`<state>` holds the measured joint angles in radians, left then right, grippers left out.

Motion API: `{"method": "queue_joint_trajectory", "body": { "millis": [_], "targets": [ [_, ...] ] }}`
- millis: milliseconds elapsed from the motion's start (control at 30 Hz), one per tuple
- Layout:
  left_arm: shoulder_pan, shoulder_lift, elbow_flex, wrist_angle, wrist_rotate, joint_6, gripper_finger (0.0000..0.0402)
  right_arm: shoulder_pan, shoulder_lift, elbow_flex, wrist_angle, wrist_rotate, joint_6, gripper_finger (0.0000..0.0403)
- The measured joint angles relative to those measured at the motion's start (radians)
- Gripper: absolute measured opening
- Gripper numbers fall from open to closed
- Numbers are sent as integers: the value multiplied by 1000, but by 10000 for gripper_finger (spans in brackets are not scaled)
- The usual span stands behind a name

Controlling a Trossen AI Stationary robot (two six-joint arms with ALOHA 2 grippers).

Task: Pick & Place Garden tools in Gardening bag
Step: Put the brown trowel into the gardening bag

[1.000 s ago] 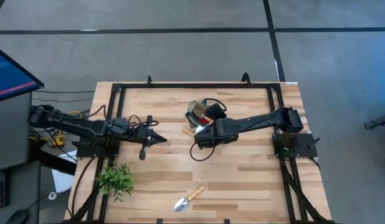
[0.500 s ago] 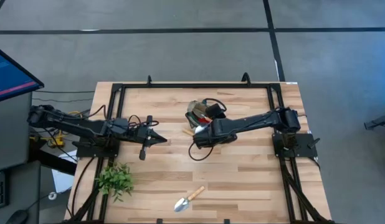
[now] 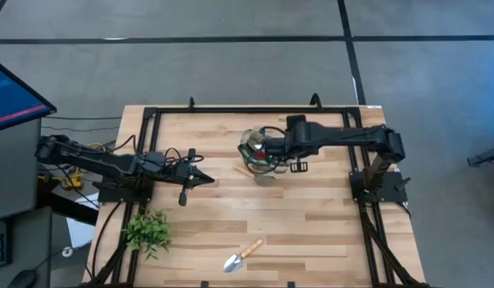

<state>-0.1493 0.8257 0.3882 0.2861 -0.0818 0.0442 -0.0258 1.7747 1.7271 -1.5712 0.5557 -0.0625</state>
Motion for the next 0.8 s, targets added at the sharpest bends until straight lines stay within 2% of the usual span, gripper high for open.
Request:
{"method": "queue_joint_trajectory", "body": {
  "millis": [200, 400, 500, 567, 667, 800],
  "targets": [
    [0, 0, 0, 9, -2, 0, 2, -14, -22, 0, 0, -37, 34, 50],
    [0, 8, 0, 59, -95, 2, 17, 27, -22, 0, 43, -37, 38, 50],
    [0, 9, 0, 130, -129, -16, 47, 61, -22, 0, 79, -22, 38, 50],
    [8, 16, 0, 191, -151, -66, 73, 88, -22, 0, 96, 26, 38, 50],
    [34, 17, 0, 270, -156, -174, 116, 128, -22, 0, 113, 105, 38, 50],
    [87, 80, 1, 291, -157, -353, 165, 176, -21, 0, 156, 196, 36, 50]
  ]
}}
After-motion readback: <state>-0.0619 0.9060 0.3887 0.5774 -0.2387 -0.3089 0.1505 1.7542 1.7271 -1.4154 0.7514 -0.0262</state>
